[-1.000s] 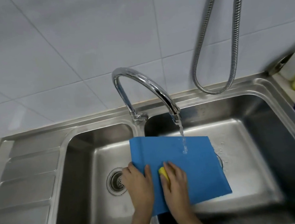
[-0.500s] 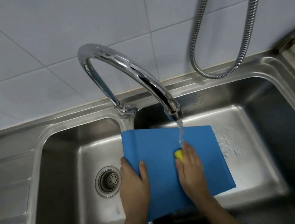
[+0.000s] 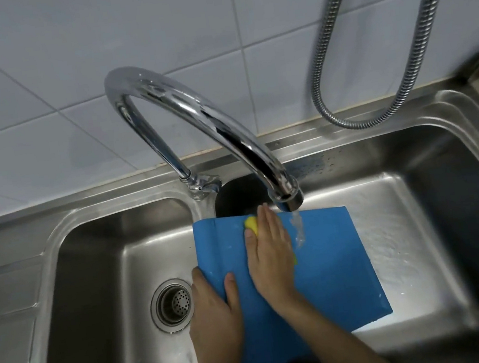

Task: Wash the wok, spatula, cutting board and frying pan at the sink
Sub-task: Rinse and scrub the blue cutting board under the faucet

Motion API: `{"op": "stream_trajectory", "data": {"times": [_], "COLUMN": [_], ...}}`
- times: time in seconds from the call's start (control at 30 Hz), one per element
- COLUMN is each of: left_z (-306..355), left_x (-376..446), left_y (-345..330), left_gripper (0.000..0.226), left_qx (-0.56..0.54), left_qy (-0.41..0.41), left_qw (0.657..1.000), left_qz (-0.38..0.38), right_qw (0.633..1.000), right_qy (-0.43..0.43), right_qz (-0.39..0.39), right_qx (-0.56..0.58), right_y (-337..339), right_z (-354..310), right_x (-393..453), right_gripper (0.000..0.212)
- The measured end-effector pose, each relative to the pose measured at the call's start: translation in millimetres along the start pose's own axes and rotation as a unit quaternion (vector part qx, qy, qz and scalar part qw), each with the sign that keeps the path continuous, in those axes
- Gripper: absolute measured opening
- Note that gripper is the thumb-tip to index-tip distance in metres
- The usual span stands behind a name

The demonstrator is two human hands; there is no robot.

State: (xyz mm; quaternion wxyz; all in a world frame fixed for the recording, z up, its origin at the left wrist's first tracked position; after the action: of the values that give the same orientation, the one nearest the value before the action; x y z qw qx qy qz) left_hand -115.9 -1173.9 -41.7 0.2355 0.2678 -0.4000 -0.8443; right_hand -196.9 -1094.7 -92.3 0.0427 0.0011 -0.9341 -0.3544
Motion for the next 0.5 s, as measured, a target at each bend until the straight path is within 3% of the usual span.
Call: {"op": "stream_trajectory", "data": {"times": [0.1, 0.2, 0.3, 0.4, 0.5], "left_z": [0, -1, 0, 3, 5], "left_x": [2, 1, 2, 0, -1], "left_y": [-1, -1, 0, 1, 3], "left_gripper": [0.040, 0.039, 0.038, 0.037, 0.034], "left_qx": [0.010, 0.021, 0.023, 0.023, 0.010], "left_qy": [0.003, 0.005, 0.005, 0.000, -0.012], "left_qw": [1.000, 1.000, 1.000, 1.000, 1.000], "left_qz": [0.004, 0.004, 0.004, 0.008, 0.012], "right_qw": [1.000, 0.985, 0.968, 0.973, 0.991], "right_qy": [-0.027, -0.168, -0.245, -0.214, -0.112], "right_qz": [0.001, 0.012, 0.040, 0.073, 0.056], "right_qx": [-0.009, -0.024, -0.028, -0.056, -0.044], "right_y": [2, 17, 30, 17, 3], "right_z": [51, 117, 137, 85, 16], "right_x": [13, 22, 3, -26, -56], "right_gripper": [0.054, 0.059, 0.062, 0.059, 0.058]}}
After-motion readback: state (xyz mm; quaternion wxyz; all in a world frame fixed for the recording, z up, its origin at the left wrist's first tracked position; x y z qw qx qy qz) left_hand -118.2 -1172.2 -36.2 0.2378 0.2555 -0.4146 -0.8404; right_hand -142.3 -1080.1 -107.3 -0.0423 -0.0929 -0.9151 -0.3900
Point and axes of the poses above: each hand's wrist, its own x-axis towards the middle knuckle, its own y-axis out of the back of the hand, z = x × y, the point moved 1 cm from there along x, towards the middle knuckle, and after that the axes turned 6 degrees about y, right-handed, at the moved point
